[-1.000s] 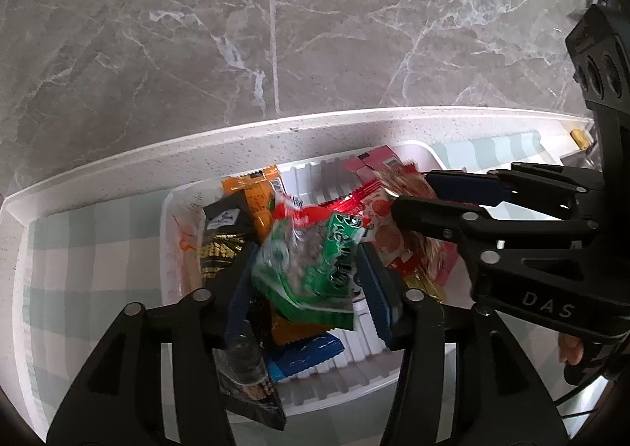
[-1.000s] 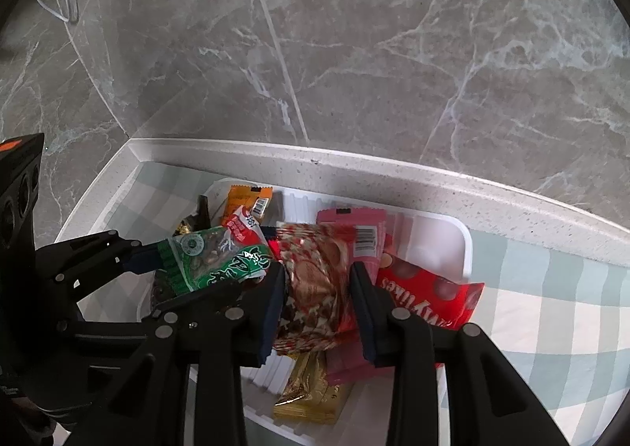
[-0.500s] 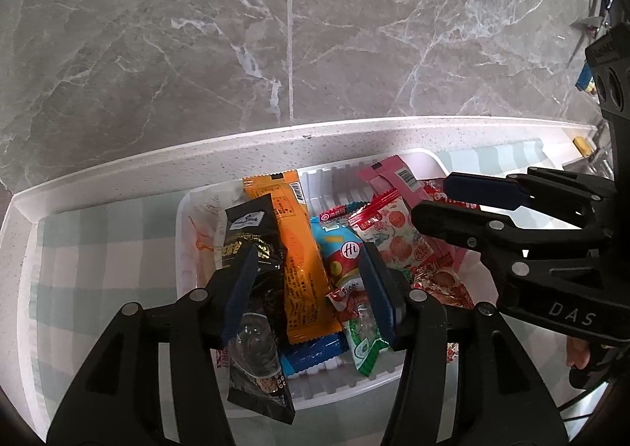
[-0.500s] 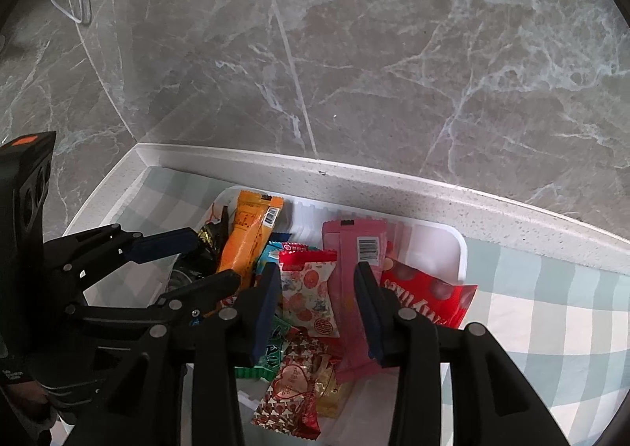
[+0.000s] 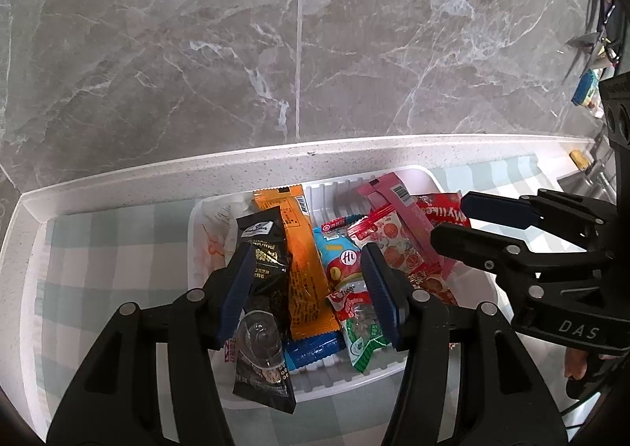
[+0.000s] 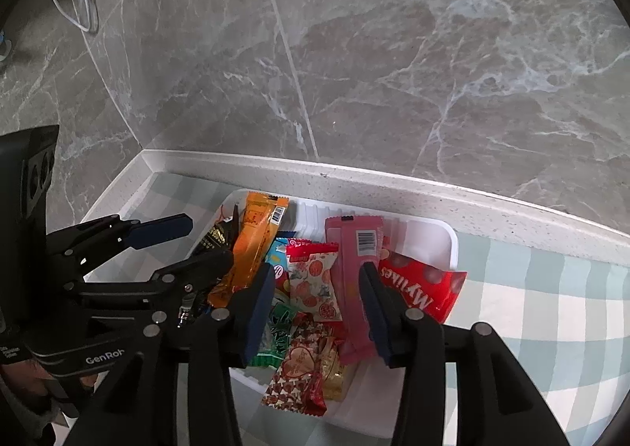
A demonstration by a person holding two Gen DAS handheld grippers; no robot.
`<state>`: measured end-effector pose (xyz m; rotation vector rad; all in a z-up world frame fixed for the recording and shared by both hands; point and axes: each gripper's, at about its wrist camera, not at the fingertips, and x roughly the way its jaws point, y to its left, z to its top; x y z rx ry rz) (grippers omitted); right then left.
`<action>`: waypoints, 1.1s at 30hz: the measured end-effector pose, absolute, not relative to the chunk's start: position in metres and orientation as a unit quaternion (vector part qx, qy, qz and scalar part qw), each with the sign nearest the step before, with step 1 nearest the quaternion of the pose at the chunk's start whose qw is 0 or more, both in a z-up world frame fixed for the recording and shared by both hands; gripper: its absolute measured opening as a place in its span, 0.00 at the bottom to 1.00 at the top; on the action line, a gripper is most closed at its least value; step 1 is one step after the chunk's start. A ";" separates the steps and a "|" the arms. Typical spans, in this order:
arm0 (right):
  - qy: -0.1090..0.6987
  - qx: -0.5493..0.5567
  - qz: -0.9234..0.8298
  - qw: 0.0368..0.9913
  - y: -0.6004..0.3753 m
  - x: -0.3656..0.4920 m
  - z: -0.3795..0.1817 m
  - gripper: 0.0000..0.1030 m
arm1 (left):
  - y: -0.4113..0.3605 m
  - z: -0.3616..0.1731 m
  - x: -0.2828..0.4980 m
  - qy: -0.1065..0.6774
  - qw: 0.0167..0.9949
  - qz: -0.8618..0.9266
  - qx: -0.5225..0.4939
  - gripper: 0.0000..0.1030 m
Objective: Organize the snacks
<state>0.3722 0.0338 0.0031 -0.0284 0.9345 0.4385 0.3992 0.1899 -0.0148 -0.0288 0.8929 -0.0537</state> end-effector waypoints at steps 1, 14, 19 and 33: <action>0.446 -0.013 0.210 0.870 0.034 0.372 0.004 0.47 | 0.190 -0.014 0.398 0.431 0.902 -0.025 -0.015 0.53; 0.439 -0.003 0.200 0.876 0.019 0.338 0.019 0.55 | 0.192 0.001 0.372 0.427 0.903 -0.021 -0.028 0.69; 0.441 0.005 0.191 0.877 0.010 0.321 0.021 0.58 | 0.192 0.004 0.353 0.429 0.903 -0.022 -0.034 0.73; 0.422 0.030 0.149 0.894 -0.023 0.251 0.041 0.78 | 0.172 0.016 0.295 0.428 0.902 -0.040 -0.034 0.85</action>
